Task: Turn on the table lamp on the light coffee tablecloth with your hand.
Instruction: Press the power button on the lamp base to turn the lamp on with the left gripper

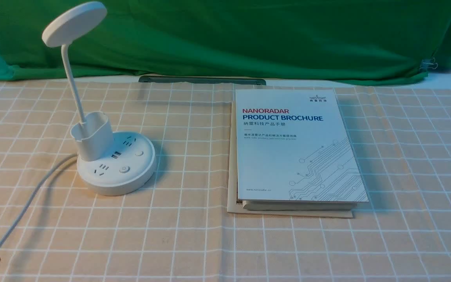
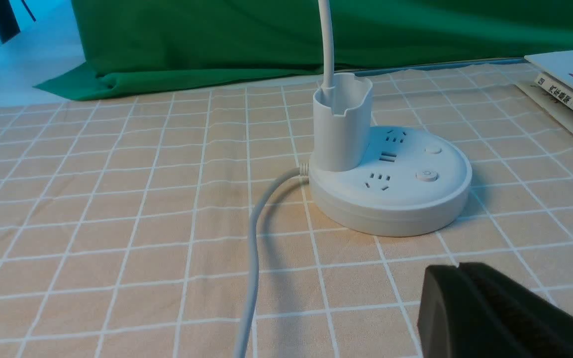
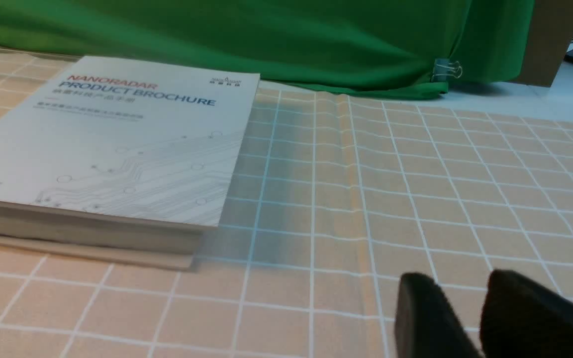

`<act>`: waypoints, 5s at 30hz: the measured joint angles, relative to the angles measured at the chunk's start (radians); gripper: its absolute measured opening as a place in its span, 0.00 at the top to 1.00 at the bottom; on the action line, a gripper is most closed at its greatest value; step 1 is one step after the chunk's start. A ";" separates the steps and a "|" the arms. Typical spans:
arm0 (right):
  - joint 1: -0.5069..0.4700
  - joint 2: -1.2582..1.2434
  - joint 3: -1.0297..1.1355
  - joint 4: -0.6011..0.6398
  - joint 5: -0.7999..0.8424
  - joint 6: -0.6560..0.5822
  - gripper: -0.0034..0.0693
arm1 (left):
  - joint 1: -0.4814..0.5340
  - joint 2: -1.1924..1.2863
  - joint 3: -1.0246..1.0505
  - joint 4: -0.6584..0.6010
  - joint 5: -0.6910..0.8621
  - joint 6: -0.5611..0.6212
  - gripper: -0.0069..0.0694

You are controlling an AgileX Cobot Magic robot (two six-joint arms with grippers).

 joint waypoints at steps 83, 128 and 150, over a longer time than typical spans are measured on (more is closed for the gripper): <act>0.000 0.000 0.000 0.000 -0.001 0.000 0.62 | 0.000 0.576 -0.603 -0.008 0.249 -0.238 0.88; 0.000 0.000 0.000 0.000 -0.002 0.002 0.62 | -0.237 1.877 -1.223 0.094 0.183 -0.321 0.91; 0.000 0.000 0.000 0.000 -0.003 0.003 0.62 | -0.189 1.921 -1.237 0.092 0.153 -0.322 0.91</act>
